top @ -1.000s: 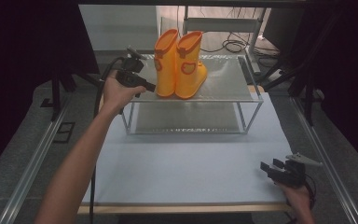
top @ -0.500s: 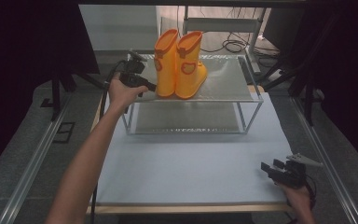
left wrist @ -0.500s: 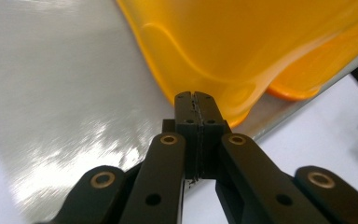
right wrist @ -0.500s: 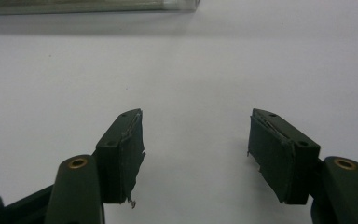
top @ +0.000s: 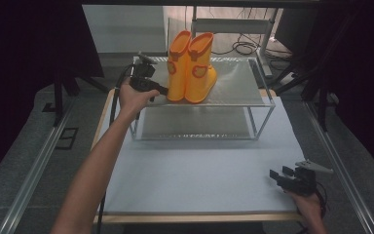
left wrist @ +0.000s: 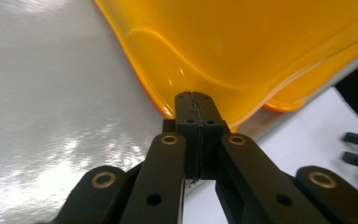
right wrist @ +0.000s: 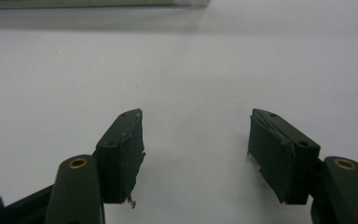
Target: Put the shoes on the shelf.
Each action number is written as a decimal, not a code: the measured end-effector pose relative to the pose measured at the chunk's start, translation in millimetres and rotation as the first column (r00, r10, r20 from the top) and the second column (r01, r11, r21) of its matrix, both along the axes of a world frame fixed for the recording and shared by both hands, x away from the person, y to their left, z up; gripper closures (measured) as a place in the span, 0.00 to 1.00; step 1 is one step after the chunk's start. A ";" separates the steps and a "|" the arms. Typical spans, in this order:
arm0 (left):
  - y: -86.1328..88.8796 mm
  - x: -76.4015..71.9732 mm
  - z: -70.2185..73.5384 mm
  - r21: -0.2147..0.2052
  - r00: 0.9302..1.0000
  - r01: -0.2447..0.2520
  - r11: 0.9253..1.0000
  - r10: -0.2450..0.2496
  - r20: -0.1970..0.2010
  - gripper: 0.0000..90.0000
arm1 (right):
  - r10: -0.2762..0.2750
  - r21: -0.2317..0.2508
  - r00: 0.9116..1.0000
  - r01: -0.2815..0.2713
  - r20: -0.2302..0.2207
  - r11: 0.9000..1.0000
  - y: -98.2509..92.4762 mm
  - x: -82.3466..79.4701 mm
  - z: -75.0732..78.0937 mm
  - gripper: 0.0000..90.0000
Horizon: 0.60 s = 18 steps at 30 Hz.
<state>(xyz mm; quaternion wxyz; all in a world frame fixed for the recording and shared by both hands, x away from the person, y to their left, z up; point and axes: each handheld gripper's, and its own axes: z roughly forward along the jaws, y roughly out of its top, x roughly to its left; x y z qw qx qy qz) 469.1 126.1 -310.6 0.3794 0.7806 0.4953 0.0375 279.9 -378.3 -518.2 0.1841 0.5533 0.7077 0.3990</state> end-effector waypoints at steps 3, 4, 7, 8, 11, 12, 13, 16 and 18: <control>-7.2 -1.5 1.3 0.004 1.000 0.015 1.000 -0.015 0.005 1.00 | 0.000 0.001 1.000 0.000 0.007 1.000 -0.2 0.6 0.0 0.39; -7.2 -1.5 1.3 0.004 1.000 0.015 1.000 -0.015 0.005 1.00 | 0.000 0.001 1.000 0.000 0.007 1.000 -0.2 0.6 0.0 0.39; -16.3 -1.9 3.1 -0.006 0.999 0.038 0.999 -0.038 0.002 1.00 | -0.003 0.005 1.000 0.003 0.010 1.000 -1.3 0.3 1.0 0.39; -23.0 -1.8 3.6 -0.004 0.999 0.050 0.999 -0.050 0.003 1.00 | -0.005 0.010 1.000 0.005 0.009 1.000 -1.4 0.0 1.4 0.39; -29.2 -2.0 3.7 -0.009 0.999 0.054 0.999 -0.054 0.003 1.00 | 0.001 0.006 1.000 -0.001 0.011 1.000 -1.0 -0.4 1.9 0.39; -33.6 -2.0 3.8 -0.011 0.998 0.059 0.998 -0.059 0.000 1.00 | 0.000 0.009 1.000 0.000 0.011 1.000 -0.5 -0.5 1.9 0.39; -37.5 -2.3 3.9 -0.012 0.998 0.064 0.998 -0.064 0.002 1.00 | 0.002 0.007 1.000 -0.002 0.012 1.000 -0.5 -0.4 1.8 0.39; -44.7 -2.4 3.3 -0.021 0.997 0.076 0.997 -0.076 0.004 1.00 | 0.001 0.009 1.000 -0.001 0.011 1.000 -0.5 -0.3 1.7 0.39; -46.6 -2.3 2.9 -0.020 0.997 0.075 0.997 -0.075 0.007 1.00 | 0.001 0.010 1.000 -0.001 0.011 1.000 -0.4 -0.8 2.4 0.39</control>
